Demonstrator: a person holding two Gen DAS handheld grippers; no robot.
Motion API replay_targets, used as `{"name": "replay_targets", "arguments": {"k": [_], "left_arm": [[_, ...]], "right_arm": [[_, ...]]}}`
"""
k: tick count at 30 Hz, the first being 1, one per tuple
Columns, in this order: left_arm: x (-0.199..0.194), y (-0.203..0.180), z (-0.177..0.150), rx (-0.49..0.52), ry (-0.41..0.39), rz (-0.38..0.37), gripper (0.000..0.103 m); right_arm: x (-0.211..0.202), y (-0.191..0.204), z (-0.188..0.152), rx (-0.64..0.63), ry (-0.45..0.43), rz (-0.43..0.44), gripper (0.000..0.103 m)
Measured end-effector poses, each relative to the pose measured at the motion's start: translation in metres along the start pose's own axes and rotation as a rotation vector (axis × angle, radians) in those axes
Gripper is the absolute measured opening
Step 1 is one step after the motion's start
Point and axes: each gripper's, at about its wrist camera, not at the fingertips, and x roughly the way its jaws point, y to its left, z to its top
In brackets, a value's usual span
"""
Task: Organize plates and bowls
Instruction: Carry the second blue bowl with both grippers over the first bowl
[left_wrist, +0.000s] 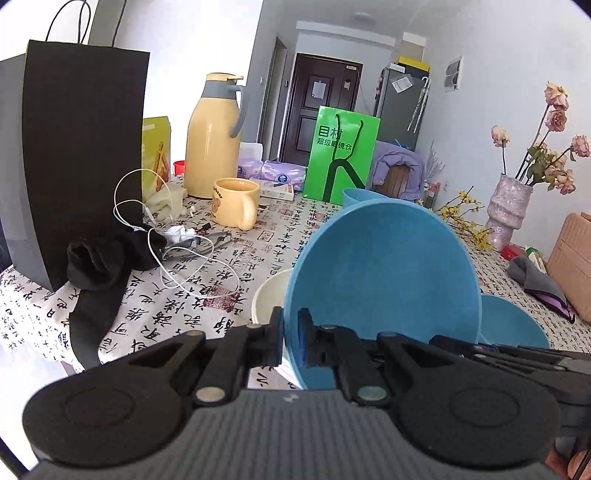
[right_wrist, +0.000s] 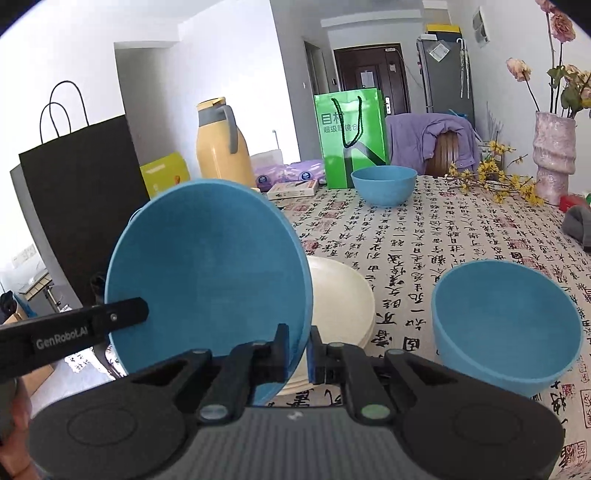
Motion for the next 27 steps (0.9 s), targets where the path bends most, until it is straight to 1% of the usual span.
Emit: {"name": "replay_targets", "arguments": {"k": [3, 7, 9, 11, 15, 19, 21, 23, 27], "left_arm": [[0.002, -0.007, 0.002, 0.001, 0.002, -0.013, 0.008], [0.012, -0.024, 0.009, 0.004, 0.019, -0.065, 0.008], [0.018, -0.041, 0.013, 0.012, 0.022, -0.111, 0.008], [0.021, -0.062, 0.017, 0.035, 0.005, -0.158, 0.008], [0.03, -0.113, 0.021, 0.103, -0.023, -0.241, 0.008], [0.051, -0.149, 0.019, 0.118, 0.021, -0.312, 0.008], [0.061, -0.159, 0.018, 0.112, 0.049, -0.325, 0.008], [0.071, -0.165, 0.016, 0.098, 0.084, -0.328, 0.008], [0.088, -0.164, 0.016, 0.063, 0.146, -0.33, 0.008]], "right_arm": [[-0.003, -0.005, -0.001, 0.01, -0.007, -0.006, 0.009], [-0.009, -0.021, 0.003, 0.03, -0.027, -0.029, 0.009], [-0.015, -0.034, 0.005, 0.043, -0.038, -0.055, 0.009], [-0.026, -0.051, 0.008, 0.068, -0.058, -0.089, 0.01], [-0.049, -0.087, 0.016, 0.092, -0.1, -0.17, 0.01], [-0.064, -0.129, 0.019, 0.131, -0.101, -0.238, 0.01], [-0.066, -0.146, 0.019, 0.155, -0.093, -0.255, 0.01], [-0.062, -0.16, 0.018, 0.184, -0.073, -0.257, 0.011], [-0.051, -0.179, 0.016, 0.244, -0.034, -0.225, 0.012]]}}
